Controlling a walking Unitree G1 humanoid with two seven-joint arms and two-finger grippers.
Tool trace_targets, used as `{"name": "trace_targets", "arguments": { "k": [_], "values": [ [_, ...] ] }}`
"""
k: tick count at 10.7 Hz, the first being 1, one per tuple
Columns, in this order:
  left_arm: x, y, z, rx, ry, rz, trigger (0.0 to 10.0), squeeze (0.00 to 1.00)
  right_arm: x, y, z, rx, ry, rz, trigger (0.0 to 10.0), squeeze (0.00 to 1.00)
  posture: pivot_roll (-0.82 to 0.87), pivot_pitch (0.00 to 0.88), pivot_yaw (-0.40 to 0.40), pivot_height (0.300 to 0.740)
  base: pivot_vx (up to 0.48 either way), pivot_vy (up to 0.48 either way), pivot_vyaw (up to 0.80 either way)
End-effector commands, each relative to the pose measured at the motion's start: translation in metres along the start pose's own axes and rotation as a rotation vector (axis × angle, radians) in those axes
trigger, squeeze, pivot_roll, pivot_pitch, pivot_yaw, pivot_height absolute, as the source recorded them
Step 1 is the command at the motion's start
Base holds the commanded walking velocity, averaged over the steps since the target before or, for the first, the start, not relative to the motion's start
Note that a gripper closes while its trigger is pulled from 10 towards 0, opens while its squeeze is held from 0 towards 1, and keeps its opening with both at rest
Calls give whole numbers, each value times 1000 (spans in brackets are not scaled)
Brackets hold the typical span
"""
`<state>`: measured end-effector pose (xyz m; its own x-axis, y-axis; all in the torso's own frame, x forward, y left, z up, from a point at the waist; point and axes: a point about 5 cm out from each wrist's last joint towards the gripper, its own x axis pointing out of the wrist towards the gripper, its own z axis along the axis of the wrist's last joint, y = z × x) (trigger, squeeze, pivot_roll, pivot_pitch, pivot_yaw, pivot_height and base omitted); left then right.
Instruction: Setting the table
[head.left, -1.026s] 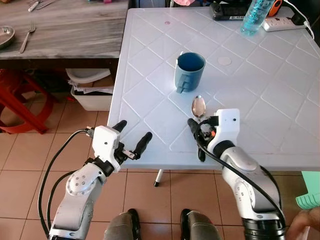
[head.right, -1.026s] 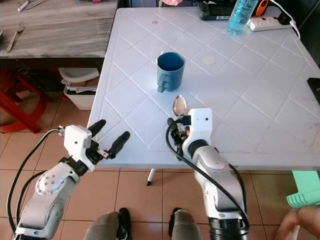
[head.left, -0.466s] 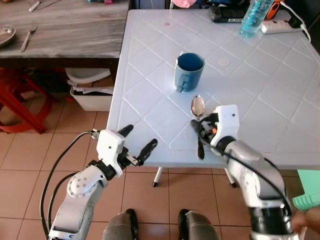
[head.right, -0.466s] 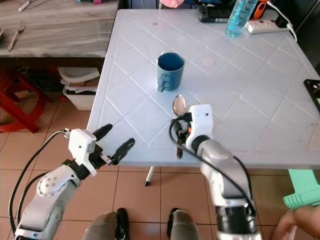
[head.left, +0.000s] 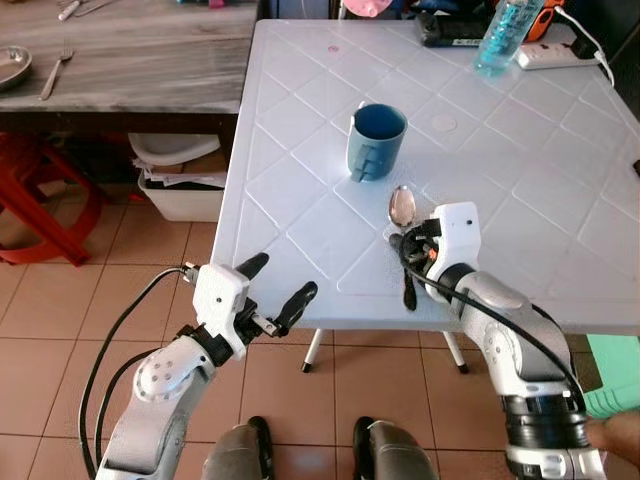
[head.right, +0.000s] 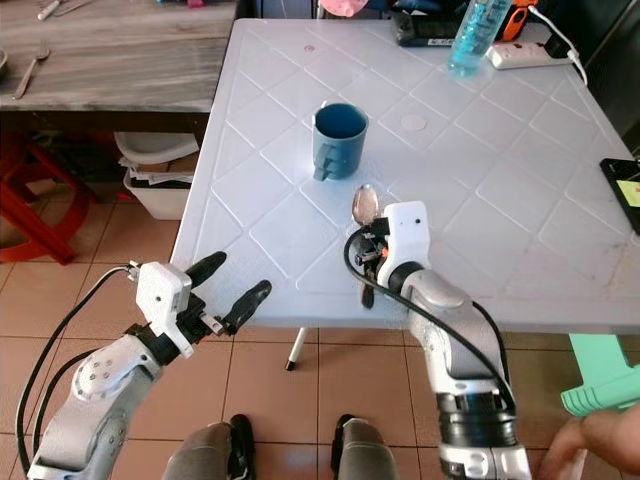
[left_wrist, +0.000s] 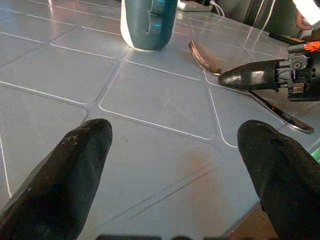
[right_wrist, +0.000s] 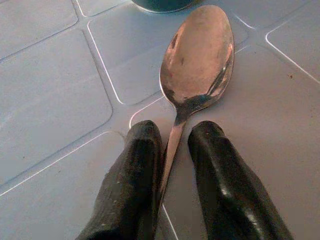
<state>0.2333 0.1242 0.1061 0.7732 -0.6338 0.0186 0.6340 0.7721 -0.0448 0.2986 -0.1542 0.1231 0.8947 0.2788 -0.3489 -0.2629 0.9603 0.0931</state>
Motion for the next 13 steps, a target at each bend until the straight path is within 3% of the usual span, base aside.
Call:
{"name": "trace_targets", "arguments": {
  "k": [1,7,9,10,11,13],
  "values": [
    [-1,-2,1,3,5,-15,10000,0,-2,-14,-45,51,201,-59,0,0,-64,208,9,740,0,0,0],
    [-2,-2,-10,-19,13,-26,10000,0,-6,-15,-52,117,196,-99,0,0,-69,213,11,740,0,0,0],
    [-1,0,-8,-28,-3,23,10000,0,-9,-12,-47,132,156,-121,0,0,-72,213,12,740,0,0,0],
    [-1,4,-10,-14,7,71,10000,0,-9,-9,-39,131,107,-121,0,0,-74,210,13,740,0,0,0],
    [0,18,-12,16,27,242,10000,0,-10,-6,-27,123,11,-131,0,0,-75,208,14,740,0,0,0],
    [-2,47,-7,-9,2,493,10000,0,-14,-5,-15,121,-97,-171,0,0,-73,199,15,740,0,0,0]
  ]
}}
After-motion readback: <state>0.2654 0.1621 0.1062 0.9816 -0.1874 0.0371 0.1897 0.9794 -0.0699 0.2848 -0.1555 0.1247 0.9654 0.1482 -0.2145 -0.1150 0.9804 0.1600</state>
